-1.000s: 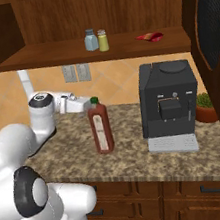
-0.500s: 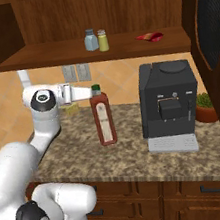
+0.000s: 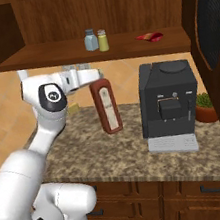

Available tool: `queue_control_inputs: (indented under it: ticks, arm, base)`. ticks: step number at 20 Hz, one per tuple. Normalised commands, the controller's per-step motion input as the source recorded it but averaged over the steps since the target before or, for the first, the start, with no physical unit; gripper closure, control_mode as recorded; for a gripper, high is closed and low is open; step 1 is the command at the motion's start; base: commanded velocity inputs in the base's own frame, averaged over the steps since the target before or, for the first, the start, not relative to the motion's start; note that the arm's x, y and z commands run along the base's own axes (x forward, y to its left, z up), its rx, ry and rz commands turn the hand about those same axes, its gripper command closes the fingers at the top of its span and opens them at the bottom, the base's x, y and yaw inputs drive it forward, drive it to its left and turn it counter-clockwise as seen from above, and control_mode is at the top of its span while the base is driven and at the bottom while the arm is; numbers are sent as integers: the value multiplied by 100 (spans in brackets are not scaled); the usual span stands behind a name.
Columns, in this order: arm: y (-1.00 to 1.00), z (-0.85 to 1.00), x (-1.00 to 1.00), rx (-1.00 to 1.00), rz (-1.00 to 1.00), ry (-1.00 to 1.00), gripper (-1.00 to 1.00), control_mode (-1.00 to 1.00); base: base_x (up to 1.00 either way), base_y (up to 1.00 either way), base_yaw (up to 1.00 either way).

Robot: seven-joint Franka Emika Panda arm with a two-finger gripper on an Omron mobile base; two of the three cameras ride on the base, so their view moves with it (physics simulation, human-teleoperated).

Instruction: Put the shaker and condiment bottle from the counter next to their counterparts in the cabinet.

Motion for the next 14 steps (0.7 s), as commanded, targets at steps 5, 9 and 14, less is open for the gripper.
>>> queue_control_inputs:
  ticks: [5, 9, 14]
  arm:
    - [0, 62, 0, 0, 27, 0, 100, -100]
    - [0, 60, 0, 0, 27, 0, 100, -100]
    - [0, 64, -11, -2, 21, 0, 100, -100]
  base:
    - [0, 0, 0]
    - [0, 0, 0]
    - [0, 0, 0]
